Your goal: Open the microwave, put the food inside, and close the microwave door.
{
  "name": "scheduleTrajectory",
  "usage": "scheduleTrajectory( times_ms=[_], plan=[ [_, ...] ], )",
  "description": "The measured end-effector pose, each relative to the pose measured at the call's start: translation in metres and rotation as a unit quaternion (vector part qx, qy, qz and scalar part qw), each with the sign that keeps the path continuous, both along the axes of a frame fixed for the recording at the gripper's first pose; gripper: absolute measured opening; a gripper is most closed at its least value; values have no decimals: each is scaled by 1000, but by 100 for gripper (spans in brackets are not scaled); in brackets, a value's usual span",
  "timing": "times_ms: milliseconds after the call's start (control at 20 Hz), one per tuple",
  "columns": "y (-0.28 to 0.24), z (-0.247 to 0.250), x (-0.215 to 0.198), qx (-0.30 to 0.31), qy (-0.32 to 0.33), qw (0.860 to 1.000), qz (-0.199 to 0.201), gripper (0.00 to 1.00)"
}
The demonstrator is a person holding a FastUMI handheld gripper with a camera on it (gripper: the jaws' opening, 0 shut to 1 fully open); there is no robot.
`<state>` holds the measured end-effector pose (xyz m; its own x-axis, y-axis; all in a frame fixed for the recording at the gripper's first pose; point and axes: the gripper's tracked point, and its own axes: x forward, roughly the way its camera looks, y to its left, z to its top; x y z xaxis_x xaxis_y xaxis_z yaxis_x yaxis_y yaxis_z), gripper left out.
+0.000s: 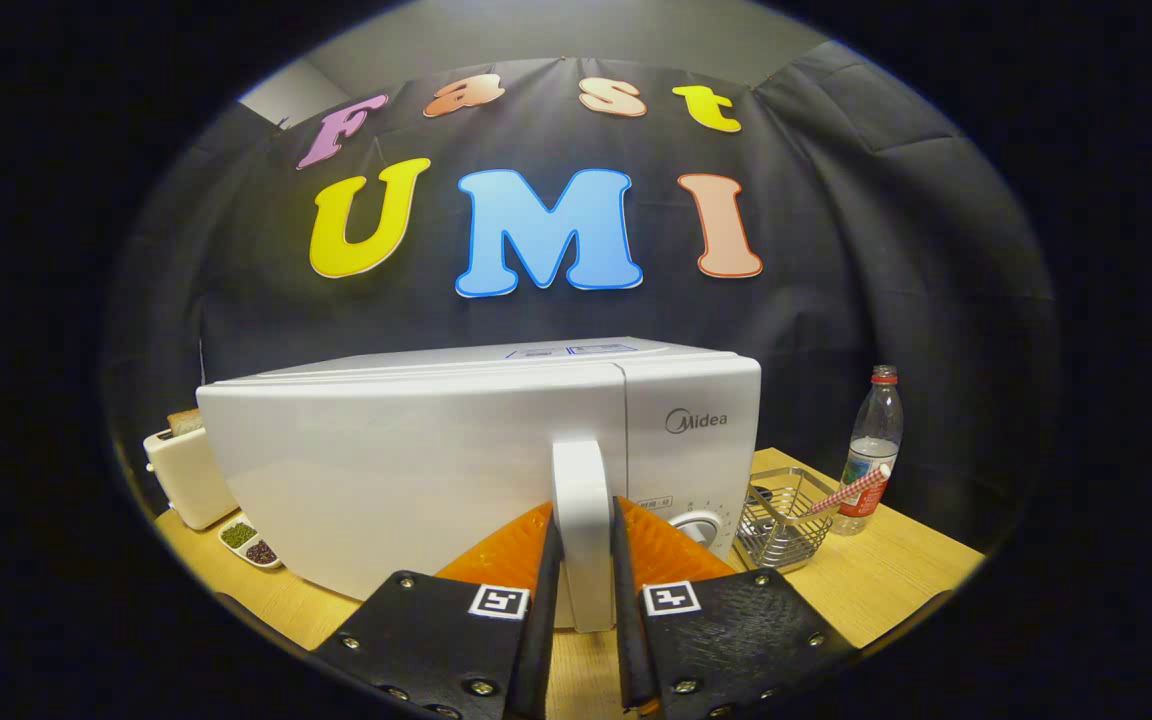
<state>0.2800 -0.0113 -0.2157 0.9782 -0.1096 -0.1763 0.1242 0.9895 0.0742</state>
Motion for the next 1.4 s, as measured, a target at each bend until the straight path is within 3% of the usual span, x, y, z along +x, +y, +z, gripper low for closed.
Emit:
scheduleTrajectory(
  times_ms=[50, 200, 400, 550, 1100, 1400],
  plan=[
    [0, 4, -3, -1, 1, 1000, -3, 27],
    [1, 2, -2, -1, 6, 1000, -4, 15],
    [3, 5, -11, 7, 3, 1000, -5, 15],
    [9, 5, -40, -9, 1, 1000, -4, 15],
    [83, 15, -165, 25, -18, 995, 93, 15],
    [161, 21, -228, -10, -51, 987, 155, 14]
  ],
)
